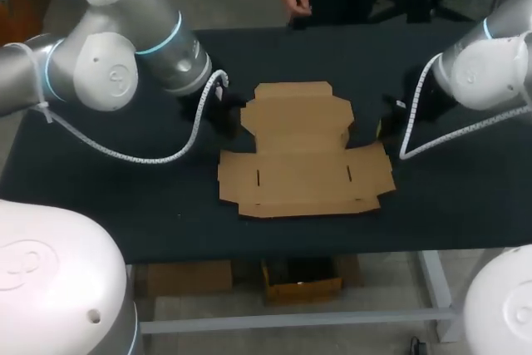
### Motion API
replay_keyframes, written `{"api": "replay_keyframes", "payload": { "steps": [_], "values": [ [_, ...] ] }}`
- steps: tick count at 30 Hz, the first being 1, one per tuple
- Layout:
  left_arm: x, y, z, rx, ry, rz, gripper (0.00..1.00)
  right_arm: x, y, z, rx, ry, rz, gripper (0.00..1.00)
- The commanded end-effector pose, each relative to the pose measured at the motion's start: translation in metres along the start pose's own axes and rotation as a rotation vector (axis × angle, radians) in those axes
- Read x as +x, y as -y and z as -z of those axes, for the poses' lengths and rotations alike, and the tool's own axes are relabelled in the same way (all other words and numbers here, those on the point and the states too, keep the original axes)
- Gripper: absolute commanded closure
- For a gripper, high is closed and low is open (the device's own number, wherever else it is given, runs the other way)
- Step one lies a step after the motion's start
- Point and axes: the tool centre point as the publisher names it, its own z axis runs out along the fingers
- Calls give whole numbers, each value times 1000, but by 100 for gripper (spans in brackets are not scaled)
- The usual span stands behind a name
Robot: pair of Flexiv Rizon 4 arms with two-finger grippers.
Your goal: Assemble the packaging by folding the flat box into shape, placing the metal phone stand inside, and closing the box properly
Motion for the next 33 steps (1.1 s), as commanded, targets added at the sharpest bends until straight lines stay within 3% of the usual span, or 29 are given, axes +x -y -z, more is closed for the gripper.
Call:
{"api": "replay_keyframes", "payload": {
  "steps": [1,15,33],
  "values": [
    [-7,-13,17,9,3,13,100,-3,4,17,50,-144,2,100],
    [-13,-59,39,17,13,47,100,-16,42,39,53,-122,-44,100],
    [-18,-73,39,26,9,78,100,-28,56,40,50,-139,-63,100]
  ]
}}
